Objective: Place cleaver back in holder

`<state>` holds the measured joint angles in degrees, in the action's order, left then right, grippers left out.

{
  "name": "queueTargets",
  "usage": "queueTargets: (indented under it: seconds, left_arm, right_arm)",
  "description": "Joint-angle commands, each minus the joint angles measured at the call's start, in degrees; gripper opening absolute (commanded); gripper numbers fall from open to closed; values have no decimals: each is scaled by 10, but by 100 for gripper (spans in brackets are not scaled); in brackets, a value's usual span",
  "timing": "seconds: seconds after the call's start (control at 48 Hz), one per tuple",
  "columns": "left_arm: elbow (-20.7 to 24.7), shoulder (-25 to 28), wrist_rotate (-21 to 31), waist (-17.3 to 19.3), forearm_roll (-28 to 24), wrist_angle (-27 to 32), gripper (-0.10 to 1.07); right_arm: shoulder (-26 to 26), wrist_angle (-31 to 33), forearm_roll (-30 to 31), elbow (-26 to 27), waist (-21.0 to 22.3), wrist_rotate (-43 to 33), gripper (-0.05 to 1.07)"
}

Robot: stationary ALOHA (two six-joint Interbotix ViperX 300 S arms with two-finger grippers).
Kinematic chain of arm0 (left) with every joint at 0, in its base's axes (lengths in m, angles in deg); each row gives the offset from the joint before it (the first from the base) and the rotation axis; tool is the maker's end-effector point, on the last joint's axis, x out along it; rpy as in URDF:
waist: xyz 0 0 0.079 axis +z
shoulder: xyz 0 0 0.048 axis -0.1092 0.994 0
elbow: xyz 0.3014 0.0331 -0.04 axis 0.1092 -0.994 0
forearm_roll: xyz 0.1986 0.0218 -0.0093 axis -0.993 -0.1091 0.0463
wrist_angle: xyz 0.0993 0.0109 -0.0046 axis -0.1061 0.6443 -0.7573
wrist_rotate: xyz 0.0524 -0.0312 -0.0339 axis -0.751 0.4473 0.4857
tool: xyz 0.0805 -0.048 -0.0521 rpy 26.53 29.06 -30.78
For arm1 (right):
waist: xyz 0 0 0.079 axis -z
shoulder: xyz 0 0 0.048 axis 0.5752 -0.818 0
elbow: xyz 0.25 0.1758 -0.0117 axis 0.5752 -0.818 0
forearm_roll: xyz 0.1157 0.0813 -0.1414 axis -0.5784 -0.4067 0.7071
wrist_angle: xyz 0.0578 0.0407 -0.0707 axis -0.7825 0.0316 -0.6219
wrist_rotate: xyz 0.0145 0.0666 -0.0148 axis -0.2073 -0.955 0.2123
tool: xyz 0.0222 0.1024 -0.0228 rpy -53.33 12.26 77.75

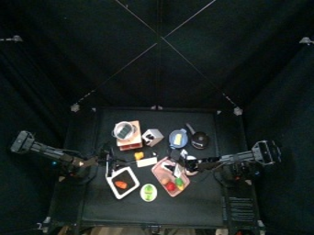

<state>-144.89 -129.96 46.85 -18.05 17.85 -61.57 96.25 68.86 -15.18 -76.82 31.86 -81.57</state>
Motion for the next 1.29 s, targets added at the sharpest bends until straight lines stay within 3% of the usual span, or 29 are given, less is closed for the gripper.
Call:
queueTargets:
  seconds: [0.0,0.208,0.375,0.667,0.75,0.938,1.146,1.271]
  left_arm:
    - [40,-4,-3,57,-2,76,37]
    - [84,-5,-2,184,-6,221,37]
    - [117,-5,1,287,-18,332,37]
    - [181,-4,26,352,-76,426,36]
    - [194,-4,71,384,-117,455,35]
    - [196,-9,242,438,-307,514,35]
    - [196,-30,409,444,-484,536,35]
    - [185,-52,462,433,-528,538,35]
  right_arm:
    - [31,-39,-4,-4,37,0,83]
    - [29,-120,-4,-33,118,1,83]
    - [29,-149,-1,-48,165,3,83]
    - [43,-184,1,-68,228,5,83]
    - [40,-204,4,-68,236,6,83]
    - [21,-244,3,-62,256,5,83]
    - [-9,-271,-7,-61,302,4,82]
    - [-25,-287,-6,-56,315,7,78]
